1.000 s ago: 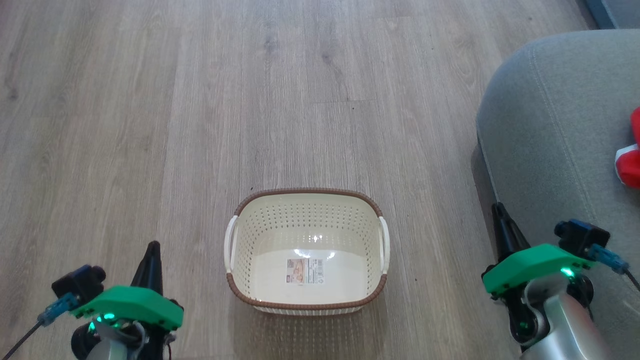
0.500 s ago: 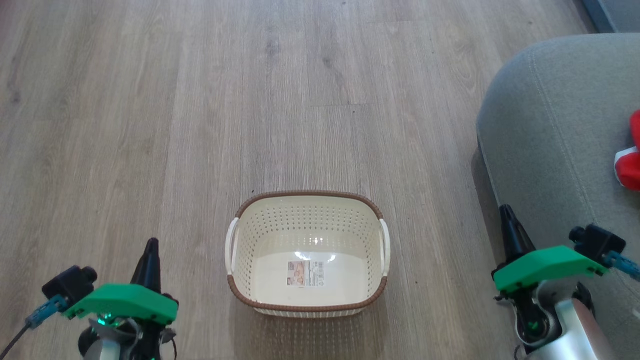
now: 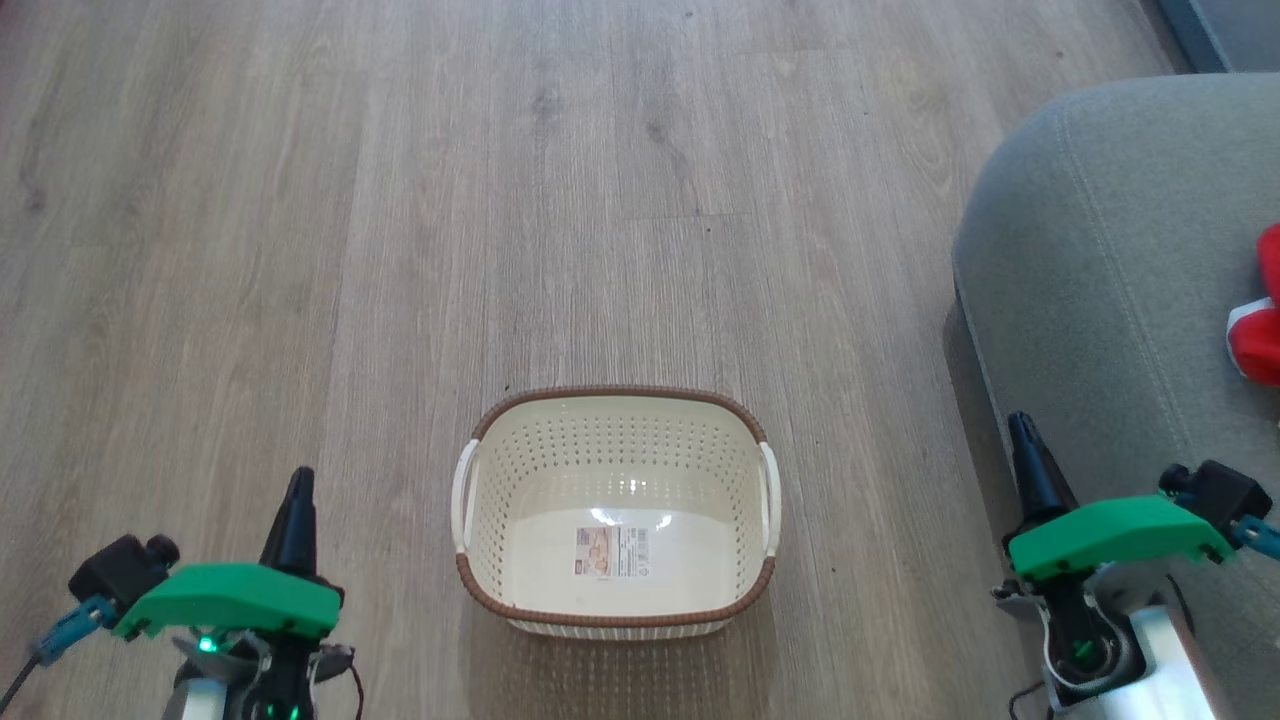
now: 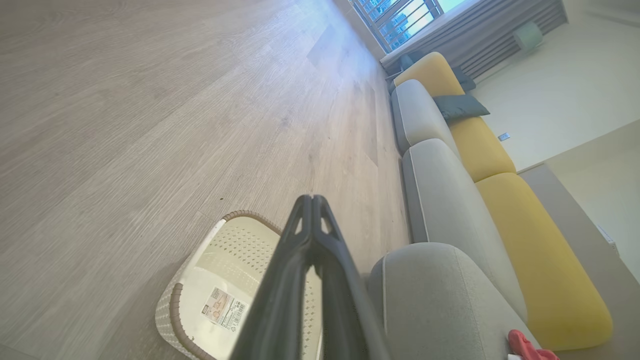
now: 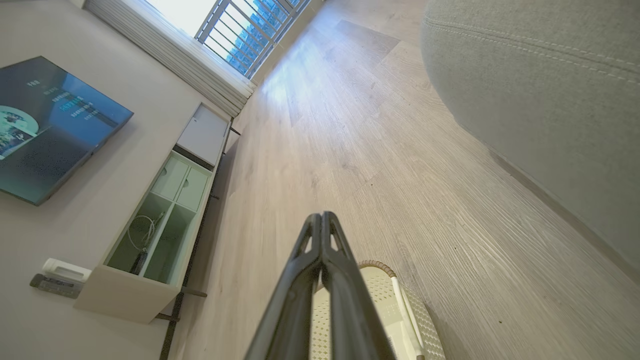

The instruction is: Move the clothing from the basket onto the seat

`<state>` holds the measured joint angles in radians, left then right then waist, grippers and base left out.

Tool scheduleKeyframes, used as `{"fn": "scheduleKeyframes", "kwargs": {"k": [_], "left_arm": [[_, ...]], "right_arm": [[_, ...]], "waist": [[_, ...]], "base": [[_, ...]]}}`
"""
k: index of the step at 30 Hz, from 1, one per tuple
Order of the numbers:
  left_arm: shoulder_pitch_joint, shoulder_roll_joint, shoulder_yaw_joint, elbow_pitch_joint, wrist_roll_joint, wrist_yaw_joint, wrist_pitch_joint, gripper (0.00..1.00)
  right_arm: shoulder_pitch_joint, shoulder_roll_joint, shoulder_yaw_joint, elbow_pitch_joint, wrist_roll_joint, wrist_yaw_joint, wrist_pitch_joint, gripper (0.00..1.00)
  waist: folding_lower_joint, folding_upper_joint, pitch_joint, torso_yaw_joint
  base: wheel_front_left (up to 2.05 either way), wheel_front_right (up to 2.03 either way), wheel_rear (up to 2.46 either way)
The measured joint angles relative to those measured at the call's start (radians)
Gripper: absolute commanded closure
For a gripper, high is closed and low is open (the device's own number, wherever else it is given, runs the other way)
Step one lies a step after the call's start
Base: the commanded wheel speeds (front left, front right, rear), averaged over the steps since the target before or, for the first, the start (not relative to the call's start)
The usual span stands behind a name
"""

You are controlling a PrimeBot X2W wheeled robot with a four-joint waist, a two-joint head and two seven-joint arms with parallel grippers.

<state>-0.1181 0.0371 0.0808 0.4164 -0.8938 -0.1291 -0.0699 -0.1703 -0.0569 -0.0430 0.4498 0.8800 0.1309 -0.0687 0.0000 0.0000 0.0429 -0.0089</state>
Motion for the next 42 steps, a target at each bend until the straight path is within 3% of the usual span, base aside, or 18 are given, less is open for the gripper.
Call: {"fn": "scheduleKeyframes", "kwargs": {"k": [42], "left_arm": [[0.021,0.000,0.001,-0.087,-0.468,0.000,0.121,1.00]], "right_arm": [[0.049,0.004,-0.058,-0.109,0.478,0.000,0.118,1.00]], "waist": [[0.0000,0.0000,-0.027,0.006]], "base": [[0.00,0.00,0.00]]}}
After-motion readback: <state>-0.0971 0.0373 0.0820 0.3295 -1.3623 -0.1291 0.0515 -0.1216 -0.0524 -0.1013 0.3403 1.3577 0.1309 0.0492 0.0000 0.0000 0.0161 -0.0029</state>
